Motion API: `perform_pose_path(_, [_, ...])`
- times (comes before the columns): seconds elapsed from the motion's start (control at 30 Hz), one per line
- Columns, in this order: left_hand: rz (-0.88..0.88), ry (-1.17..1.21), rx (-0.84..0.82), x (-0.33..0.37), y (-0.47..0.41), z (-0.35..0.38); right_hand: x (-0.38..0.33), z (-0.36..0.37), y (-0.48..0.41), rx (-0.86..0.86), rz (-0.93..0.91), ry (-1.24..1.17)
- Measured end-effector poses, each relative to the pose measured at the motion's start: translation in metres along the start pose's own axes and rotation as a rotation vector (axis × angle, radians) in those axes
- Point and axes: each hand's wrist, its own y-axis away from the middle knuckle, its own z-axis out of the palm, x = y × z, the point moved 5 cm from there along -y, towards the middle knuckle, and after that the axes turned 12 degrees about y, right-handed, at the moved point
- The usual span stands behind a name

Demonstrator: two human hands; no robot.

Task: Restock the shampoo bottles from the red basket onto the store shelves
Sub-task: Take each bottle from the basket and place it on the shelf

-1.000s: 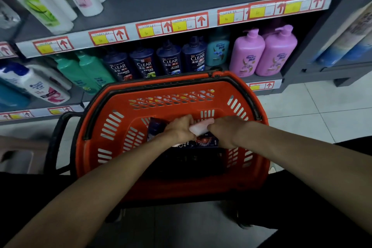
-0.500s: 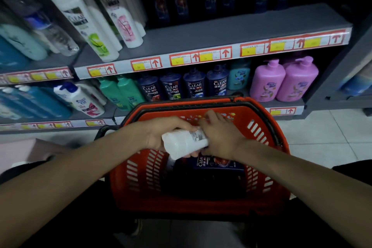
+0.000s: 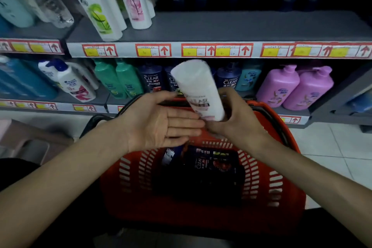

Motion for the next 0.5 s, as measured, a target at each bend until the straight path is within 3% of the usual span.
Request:
perform_pose_path(0.23, [0.245,-0.066,0.174,0.009,-0.017,-0.01,0.0,0.012,0.003,-0.098,0.289,-0.325])
perform_pose_path(0.5, [0.433,-0.19,0.197,-0.005,-0.03,0.003,0.002,0.042,0.006,-0.201,0.531,-0.761])
